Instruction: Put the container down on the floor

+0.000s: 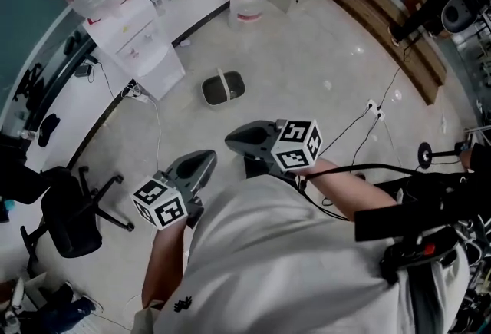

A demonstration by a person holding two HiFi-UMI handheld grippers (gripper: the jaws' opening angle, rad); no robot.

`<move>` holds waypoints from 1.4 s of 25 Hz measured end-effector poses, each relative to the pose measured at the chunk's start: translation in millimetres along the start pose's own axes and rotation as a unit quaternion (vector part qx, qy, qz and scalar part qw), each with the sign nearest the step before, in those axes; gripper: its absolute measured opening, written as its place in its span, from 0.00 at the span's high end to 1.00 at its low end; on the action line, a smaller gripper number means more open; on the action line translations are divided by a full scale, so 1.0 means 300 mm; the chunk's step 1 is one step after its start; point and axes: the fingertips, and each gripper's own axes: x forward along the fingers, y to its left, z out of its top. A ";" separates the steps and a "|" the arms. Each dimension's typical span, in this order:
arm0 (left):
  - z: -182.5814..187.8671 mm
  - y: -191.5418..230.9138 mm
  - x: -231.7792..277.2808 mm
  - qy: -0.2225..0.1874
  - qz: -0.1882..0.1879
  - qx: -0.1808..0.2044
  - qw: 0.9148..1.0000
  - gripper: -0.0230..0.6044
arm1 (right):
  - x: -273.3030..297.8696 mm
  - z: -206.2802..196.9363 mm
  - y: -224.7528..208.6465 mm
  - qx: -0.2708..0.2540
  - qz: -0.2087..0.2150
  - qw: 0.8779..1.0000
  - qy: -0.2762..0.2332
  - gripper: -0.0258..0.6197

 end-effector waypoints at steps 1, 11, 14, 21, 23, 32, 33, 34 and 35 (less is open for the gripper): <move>-0.002 -0.001 -0.004 -0.002 0.001 0.001 1.000 0.95 | -0.001 0.002 0.006 -0.001 0.000 1.000 -0.002 0.93; -0.050 -0.058 -0.016 -0.005 0.010 0.000 1.000 0.95 | -0.036 -0.023 0.077 0.002 0.014 1.000 -0.009 0.93; -0.061 -0.064 -0.010 -0.005 0.013 -0.003 1.000 0.95 | -0.039 -0.029 0.078 0.000 0.017 1.000 -0.004 0.93; -0.059 -0.043 -0.013 -0.006 0.021 -0.012 1.000 0.95 | -0.025 -0.021 0.078 -0.005 0.026 1.000 0.003 0.93; -0.059 -0.033 -0.004 -0.004 0.022 -0.015 1.000 0.95 | -0.024 -0.021 0.070 -0.010 0.027 1.000 0.006 0.93; -0.067 -0.014 0.019 0.003 0.013 -0.016 1.000 0.95 | -0.017 -0.031 0.055 -0.006 0.026 1.000 0.008 0.94; -0.068 -0.012 0.020 0.004 0.012 -0.016 1.000 0.95 | -0.017 -0.033 0.053 -0.006 0.025 1.000 0.009 0.94; -0.070 -0.011 0.019 0.004 0.012 -0.017 1.000 0.95 | -0.017 -0.034 0.052 -0.006 0.024 1.000 0.010 0.94; -0.070 -0.009 0.018 0.004 0.011 -0.019 1.000 0.95 | -0.015 -0.036 0.052 -0.006 0.023 1.000 0.010 0.94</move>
